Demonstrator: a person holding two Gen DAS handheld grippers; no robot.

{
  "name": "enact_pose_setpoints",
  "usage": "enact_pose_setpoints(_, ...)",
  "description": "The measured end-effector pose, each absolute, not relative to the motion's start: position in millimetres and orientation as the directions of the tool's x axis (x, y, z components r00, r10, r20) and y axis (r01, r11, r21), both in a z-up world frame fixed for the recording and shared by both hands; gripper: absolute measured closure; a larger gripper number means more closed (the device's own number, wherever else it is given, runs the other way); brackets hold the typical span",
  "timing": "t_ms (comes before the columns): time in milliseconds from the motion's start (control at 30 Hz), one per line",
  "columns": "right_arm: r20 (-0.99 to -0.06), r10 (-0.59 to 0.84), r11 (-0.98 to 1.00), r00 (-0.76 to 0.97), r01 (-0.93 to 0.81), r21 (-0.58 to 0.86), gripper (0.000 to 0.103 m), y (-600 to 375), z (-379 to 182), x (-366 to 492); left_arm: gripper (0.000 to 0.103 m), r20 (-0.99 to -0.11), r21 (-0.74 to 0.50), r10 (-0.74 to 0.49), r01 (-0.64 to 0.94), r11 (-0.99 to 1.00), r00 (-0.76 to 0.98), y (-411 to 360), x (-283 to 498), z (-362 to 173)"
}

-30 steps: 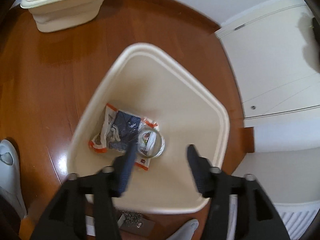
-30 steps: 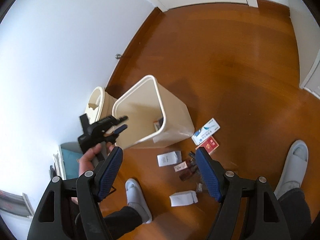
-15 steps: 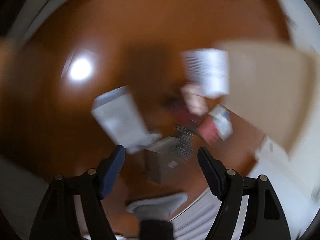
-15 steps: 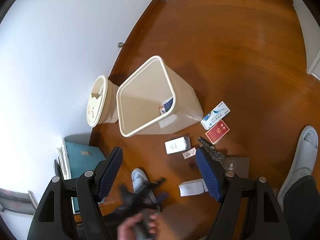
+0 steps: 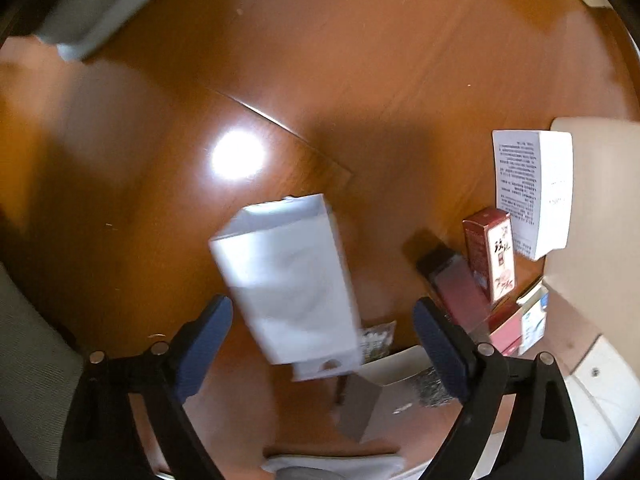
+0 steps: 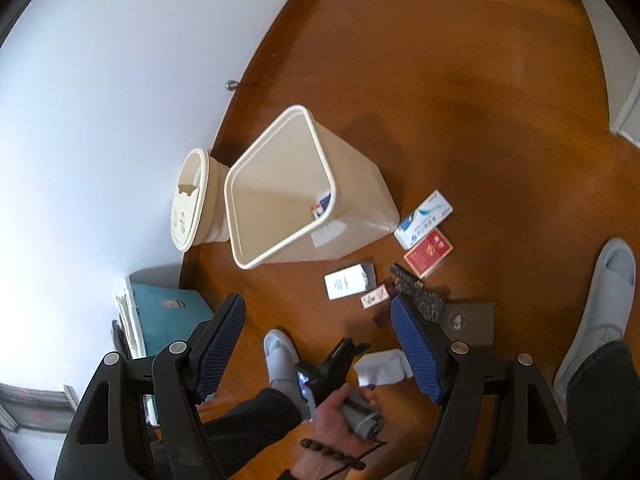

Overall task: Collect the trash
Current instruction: 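Grasp the white paper box with the left gripper, then grasp the steel wool scrubber and drop it into the wastebasket with the right gripper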

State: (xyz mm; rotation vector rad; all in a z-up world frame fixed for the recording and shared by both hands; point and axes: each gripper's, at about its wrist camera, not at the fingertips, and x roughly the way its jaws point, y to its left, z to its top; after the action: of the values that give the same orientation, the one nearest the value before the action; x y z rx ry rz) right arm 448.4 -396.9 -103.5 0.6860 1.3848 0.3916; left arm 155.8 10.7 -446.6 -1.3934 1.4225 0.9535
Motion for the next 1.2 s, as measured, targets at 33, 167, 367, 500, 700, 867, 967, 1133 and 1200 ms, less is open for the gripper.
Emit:
enact_pose_setpoints(33,-0.757,0.633,0.745,0.159,0.138,0.652,0.025,-395,-105,447,0.011,-0.959,-0.051,-0.282,-0.997,0.054,0.033,7,151,-440)
enact_pose_setpoints(167,-0.758,0.637,0.749,0.144,0.119,0.652,0.025,-388,-105,442,0.011,-0.95,-0.058,-0.305,-0.998,-0.018,0.061,-3,139,-449)
enact_pose_setpoints(367,-0.766,0.628,0.758,0.138,0.112,0.642,0.025,-386,-107,438,0.011,-0.952,-0.037,-0.302,-0.999,-0.039,0.048,-5,154,-470)
enact_pose_setpoints(500,-0.777,0.617,0.77,0.129,0.107,0.629,0.025,-384,-111,440,0.047,-0.946,-0.011,-0.323,-0.999,-0.039,0.023,-7,166,-480)
enact_pose_setpoints(700,-0.828,0.551,0.826,0.106,0.069,0.559,0.025,-379,-125,440,0.05,-0.934,-0.071,-0.354,-0.997,0.032,0.055,-4,179,-479)
enact_pose_setpoints(867,-0.913,0.408,0.912,0.022,-0.036,0.408,0.025,-362,-165,433,0.05,-0.928,-0.141,-0.363,-0.982,0.123,0.088,4,179,-449)
enact_pose_setpoints(967,-0.949,0.308,0.947,-0.068,-0.073,0.313,0.025,-348,-218,424,0.05,-0.931,-0.196,-0.34,-0.967,0.163,0.132,14,168,-427)
enact_pose_setpoints(1133,-0.984,0.134,0.976,-0.118,-0.156,0.152,0.025,-320,-325,421,0.05,-0.923,-0.246,-0.344,-0.952,0.18,0.173,26,150,-404)
enact_pose_setpoints(1200,-0.979,0.131,0.974,-0.157,-0.166,0.157,0.025,-311,-361,416,0.05,-0.922,-0.242,-0.347,-0.954,0.178,0.17,33,135,-402)
